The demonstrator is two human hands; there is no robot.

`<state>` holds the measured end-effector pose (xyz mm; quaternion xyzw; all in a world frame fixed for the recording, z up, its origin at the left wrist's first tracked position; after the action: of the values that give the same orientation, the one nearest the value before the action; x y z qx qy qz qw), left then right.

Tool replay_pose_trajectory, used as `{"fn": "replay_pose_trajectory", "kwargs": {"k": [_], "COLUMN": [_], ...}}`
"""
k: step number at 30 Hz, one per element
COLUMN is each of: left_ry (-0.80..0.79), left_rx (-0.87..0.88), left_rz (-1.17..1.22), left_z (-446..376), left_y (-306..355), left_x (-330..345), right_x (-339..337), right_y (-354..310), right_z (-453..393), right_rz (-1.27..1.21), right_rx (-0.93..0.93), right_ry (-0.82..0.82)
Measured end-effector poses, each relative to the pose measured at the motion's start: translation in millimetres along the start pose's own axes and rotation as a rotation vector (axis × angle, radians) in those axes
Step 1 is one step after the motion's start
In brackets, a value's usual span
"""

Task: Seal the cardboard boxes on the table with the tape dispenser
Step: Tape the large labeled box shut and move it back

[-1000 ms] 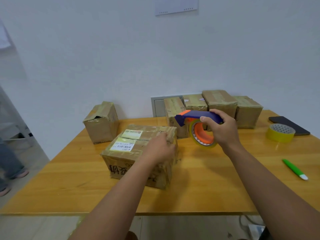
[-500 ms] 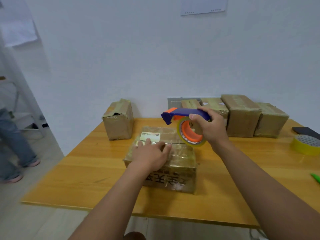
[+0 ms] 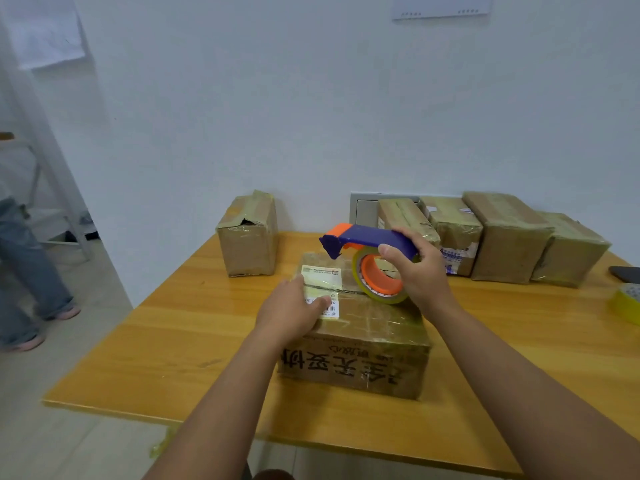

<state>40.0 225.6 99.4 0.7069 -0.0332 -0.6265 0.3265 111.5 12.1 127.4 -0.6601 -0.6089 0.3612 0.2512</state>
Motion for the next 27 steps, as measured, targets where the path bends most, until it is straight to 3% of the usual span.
{"fn": "replay_pose_trajectory", "kwargs": {"k": [12, 20, 27], "left_ry": [0.031, 0.047, 0.051], "left_rx": [-0.046, -0.074, -0.049], "left_rz": [0.054, -0.035, -0.033], "left_z": [5, 10, 9], "left_y": [5, 12, 9], "left_x": [5, 13, 13], "right_x": [-4, 8, 2], "right_y": [1, -2, -4], "right_z": [-3, 5, 8], "right_rz": [0.065, 0.183, 0.141], "right_rx": [0.071, -0.006, -0.044], "right_ry": [-0.083, -0.107, -0.022]}}
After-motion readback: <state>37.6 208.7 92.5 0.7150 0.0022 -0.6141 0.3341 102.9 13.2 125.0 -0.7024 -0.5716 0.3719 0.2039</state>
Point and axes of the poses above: each hand's wrist, its own z-axis away from the middle knuckle, its own x-axis out of the palm, y = z × x, the point moved 2 cm from there along -z, towards the middle knuckle, and after that the axes turned 11 degrees about -x, right-handed, at the moved point
